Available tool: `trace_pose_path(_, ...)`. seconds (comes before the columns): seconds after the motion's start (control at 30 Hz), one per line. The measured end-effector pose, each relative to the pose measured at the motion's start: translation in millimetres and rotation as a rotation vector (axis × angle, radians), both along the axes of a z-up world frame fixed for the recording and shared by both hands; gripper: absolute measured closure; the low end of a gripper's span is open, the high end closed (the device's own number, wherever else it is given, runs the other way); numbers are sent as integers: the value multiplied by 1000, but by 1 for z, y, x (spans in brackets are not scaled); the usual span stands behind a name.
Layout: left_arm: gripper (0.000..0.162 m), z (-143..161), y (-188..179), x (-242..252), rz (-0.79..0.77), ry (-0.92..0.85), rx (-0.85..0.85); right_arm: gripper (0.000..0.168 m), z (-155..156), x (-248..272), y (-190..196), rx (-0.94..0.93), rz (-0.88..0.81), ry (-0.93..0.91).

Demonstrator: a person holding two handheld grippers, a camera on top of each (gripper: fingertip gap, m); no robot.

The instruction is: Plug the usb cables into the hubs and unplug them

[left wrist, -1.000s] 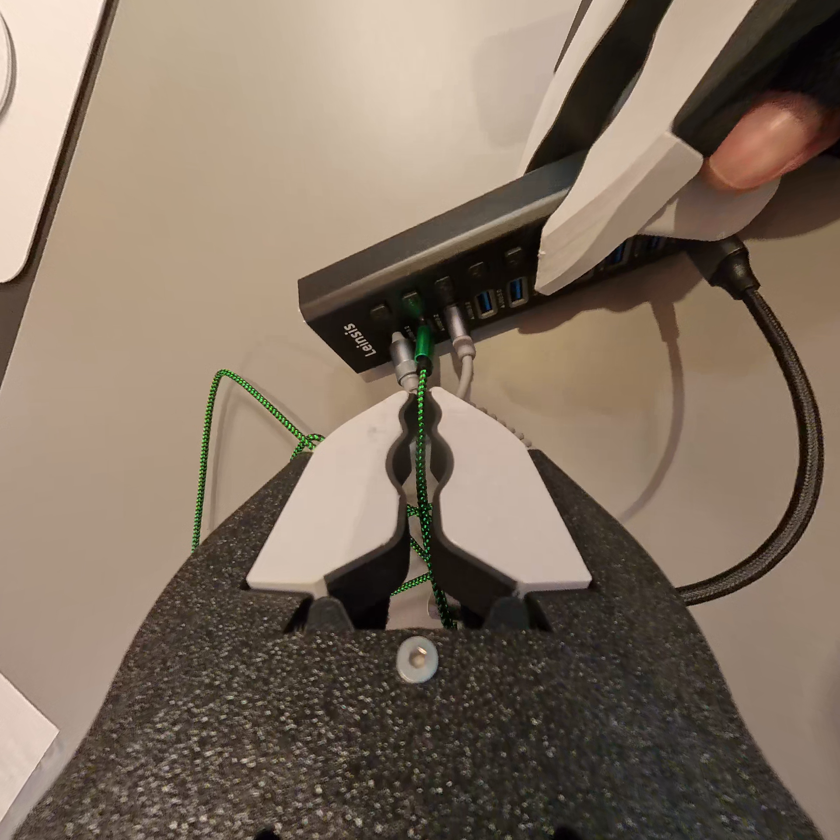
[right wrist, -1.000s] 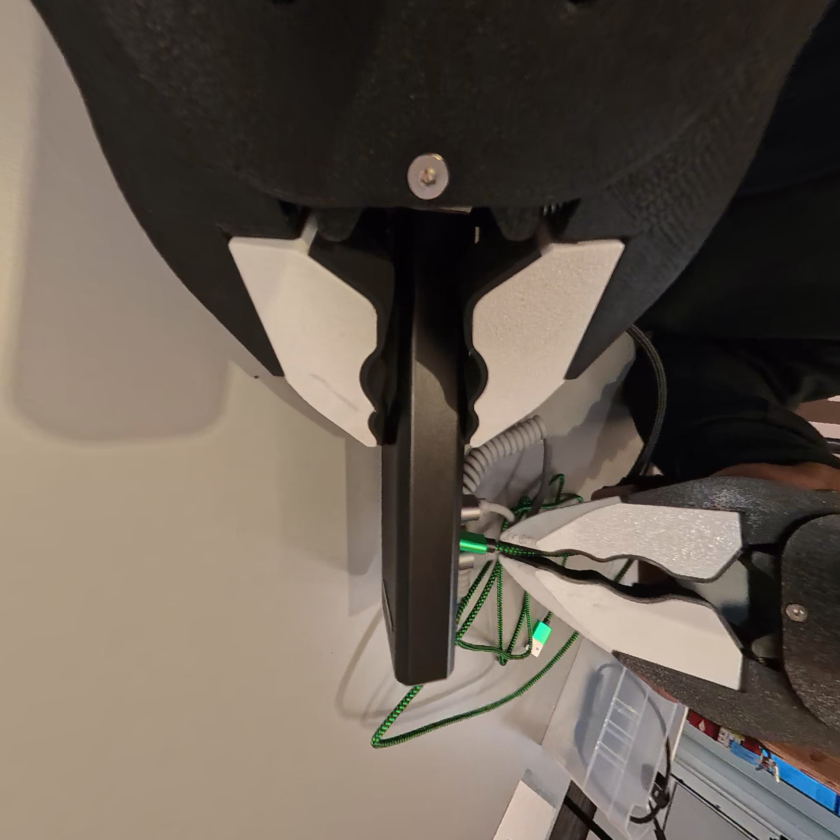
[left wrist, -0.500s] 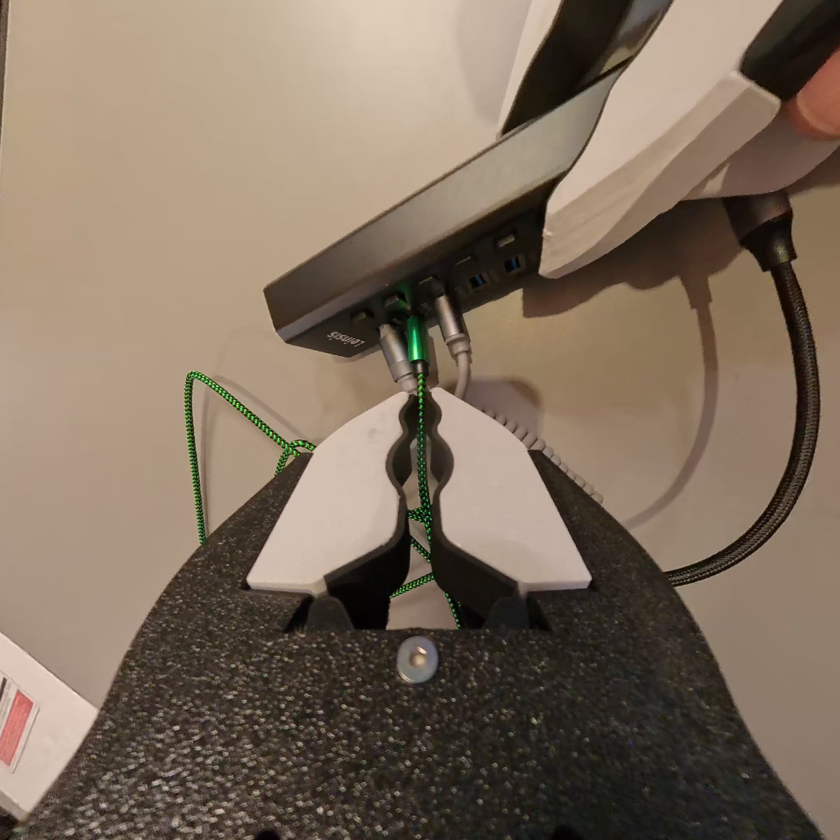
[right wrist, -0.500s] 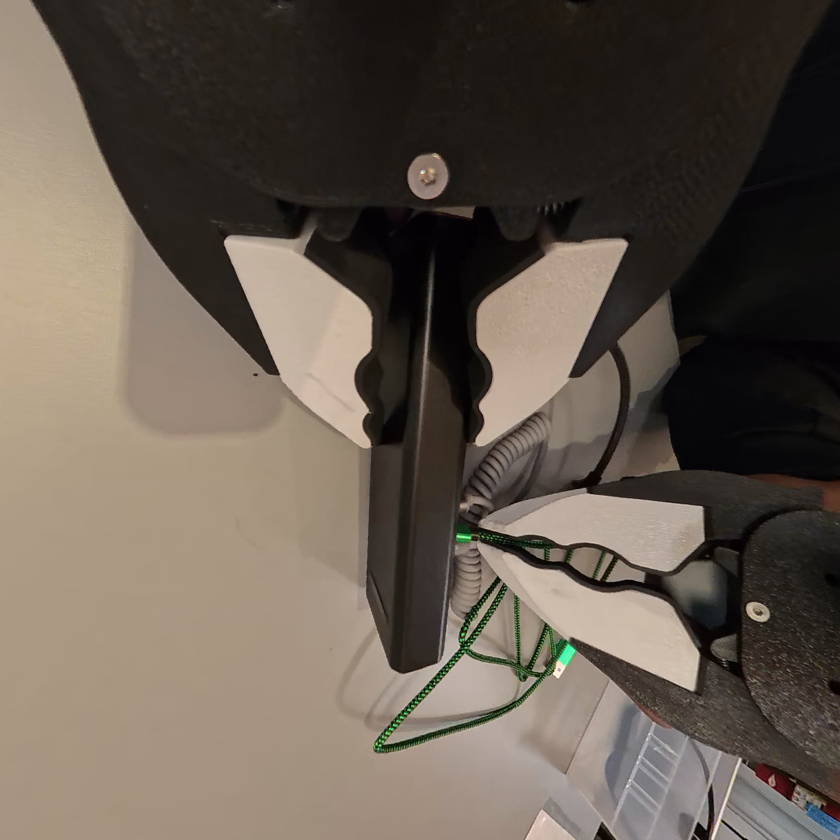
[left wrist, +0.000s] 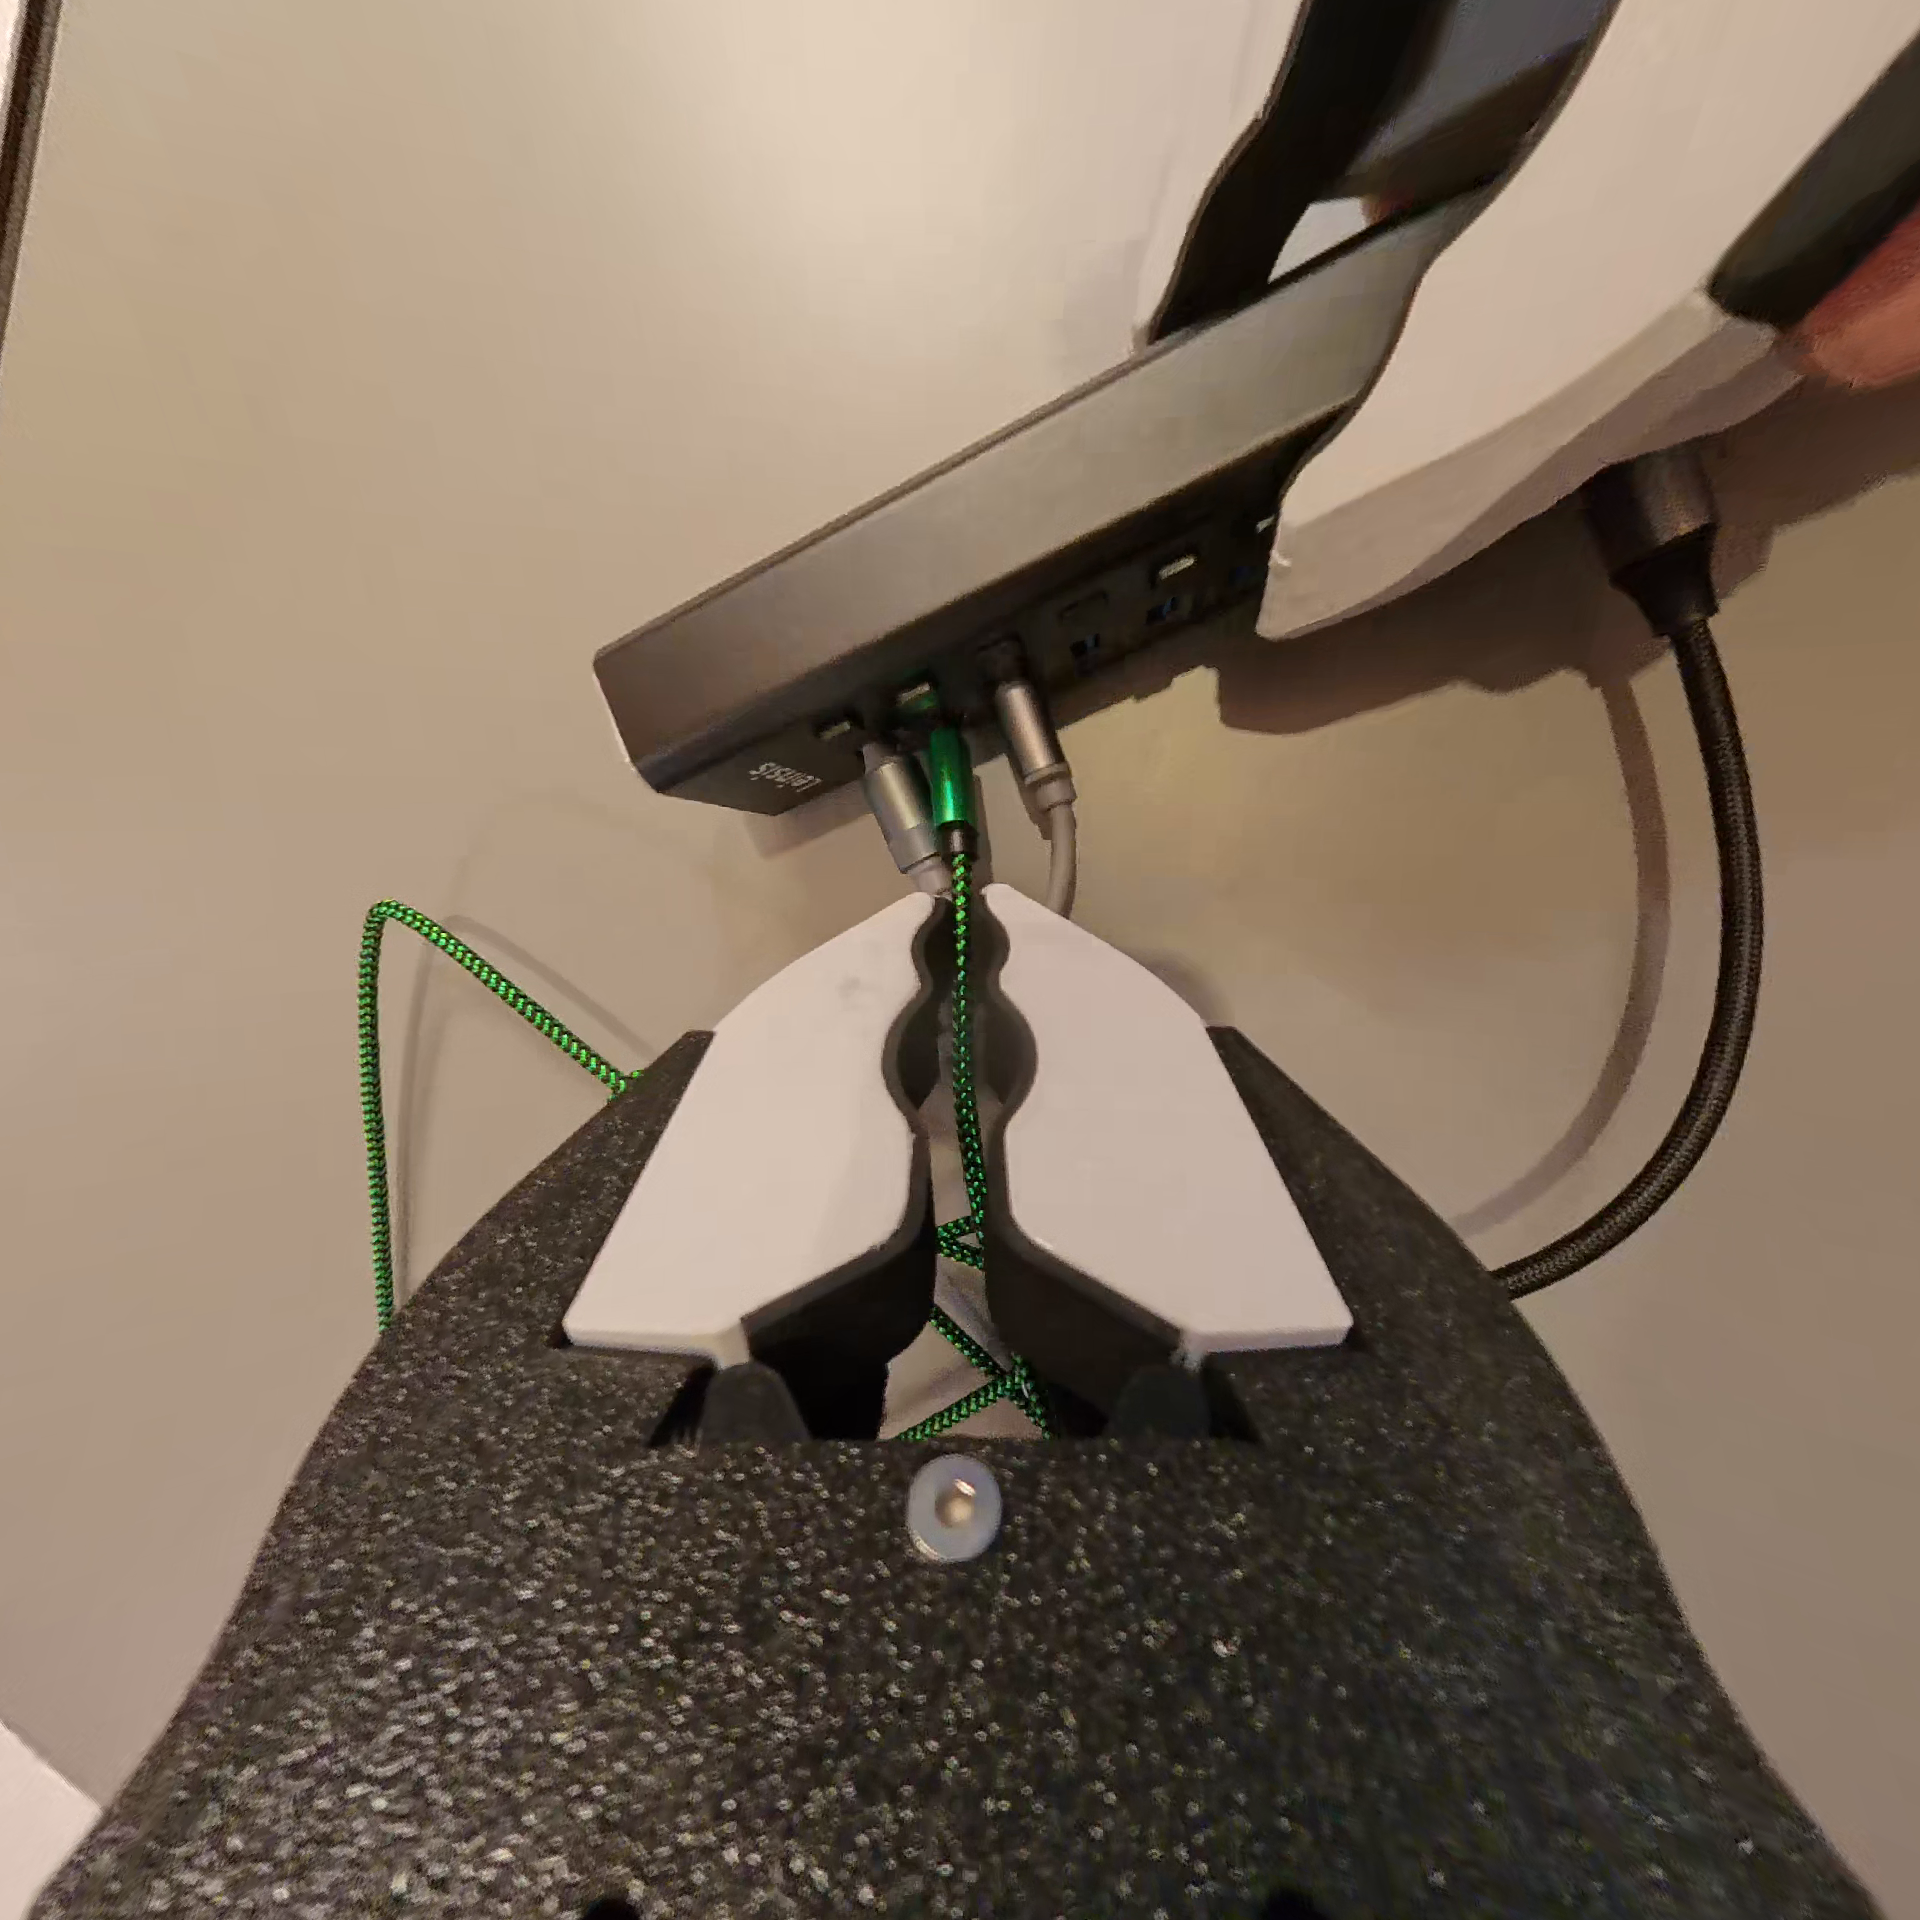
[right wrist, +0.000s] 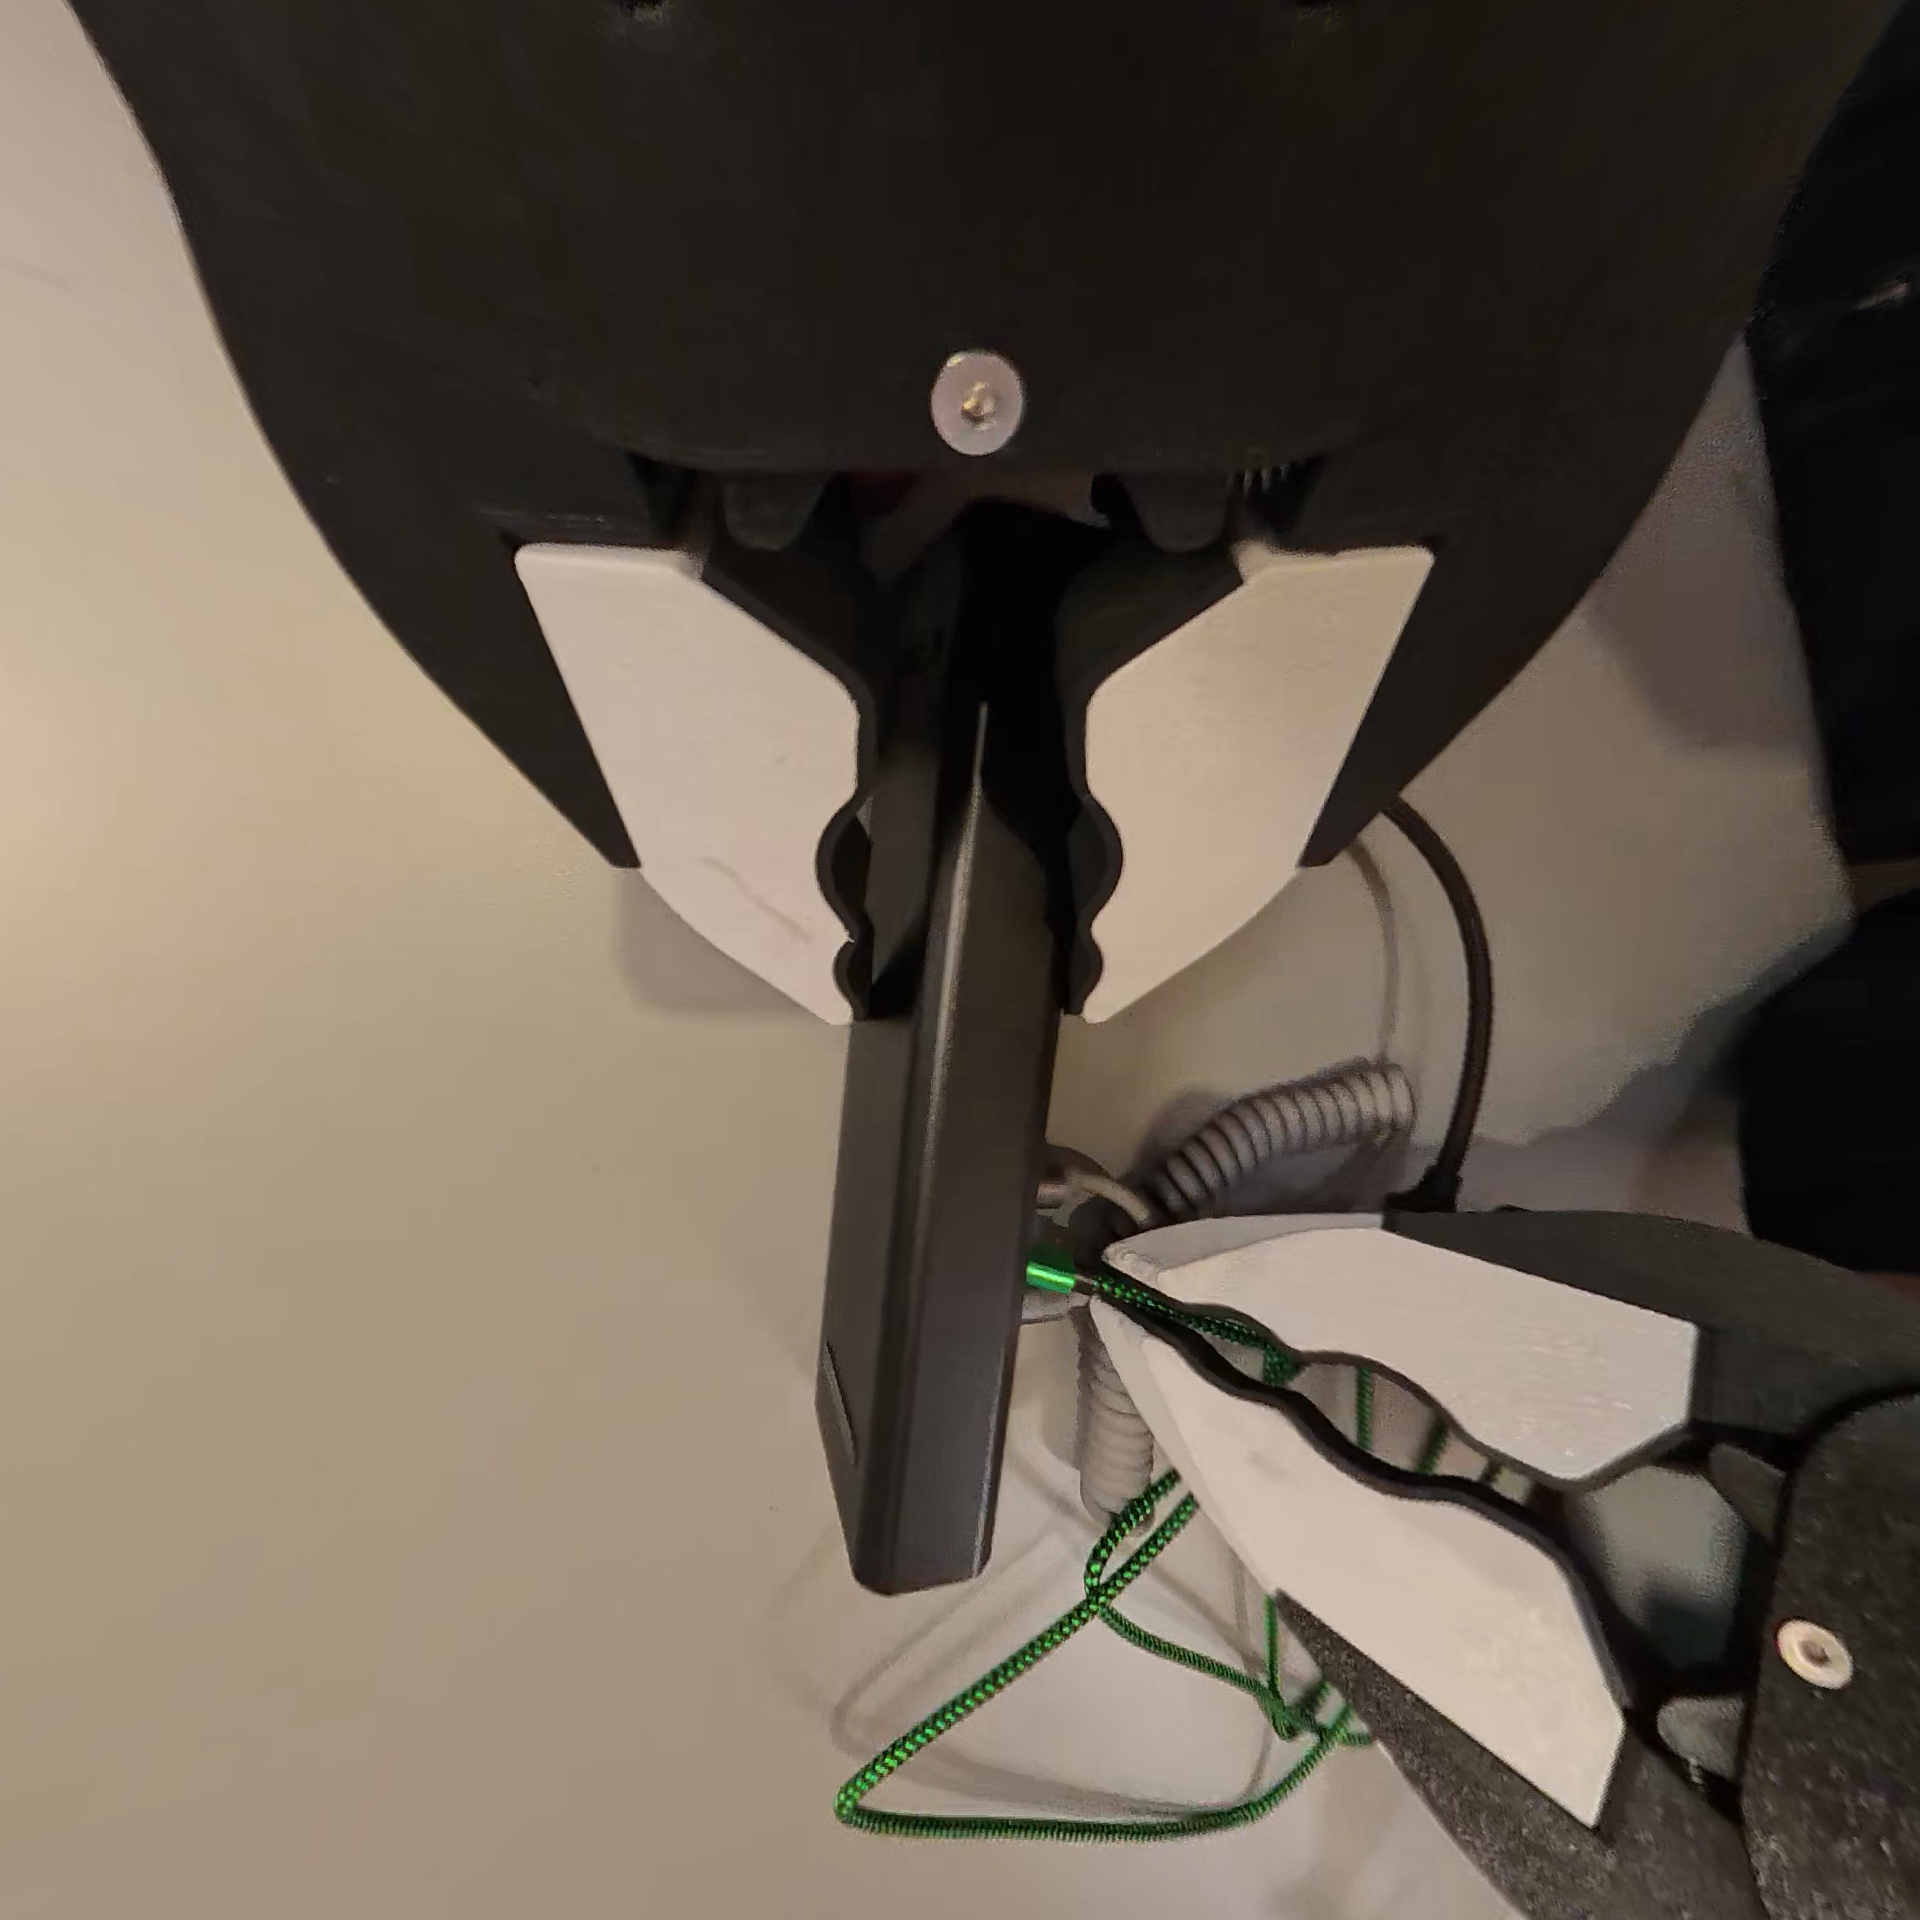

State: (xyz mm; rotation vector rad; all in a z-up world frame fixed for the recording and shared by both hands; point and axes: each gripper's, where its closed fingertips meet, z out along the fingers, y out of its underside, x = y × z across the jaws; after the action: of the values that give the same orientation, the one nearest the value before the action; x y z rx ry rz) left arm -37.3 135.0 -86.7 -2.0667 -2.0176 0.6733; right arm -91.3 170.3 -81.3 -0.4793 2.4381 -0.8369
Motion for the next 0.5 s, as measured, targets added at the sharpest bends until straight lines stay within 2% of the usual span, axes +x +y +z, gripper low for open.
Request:
trace_pose_path(0.2,160,-1,0,-2,8,8,-43,129,21,-10,-6,-111,21,210)
trace_pose_path(0.37,160,0,-1,-5,8,51,-42,129,-5,-6,-12,-30,119,442)
trace_pose_path(0.4,160,0,-1,-5,5,62,-40,135,-12,-4,-11,-5,136,452)
trace_pose_path(0.5,160,1,-2,-6,2,95,-32,135,-18,-3,-13,28,132,404)
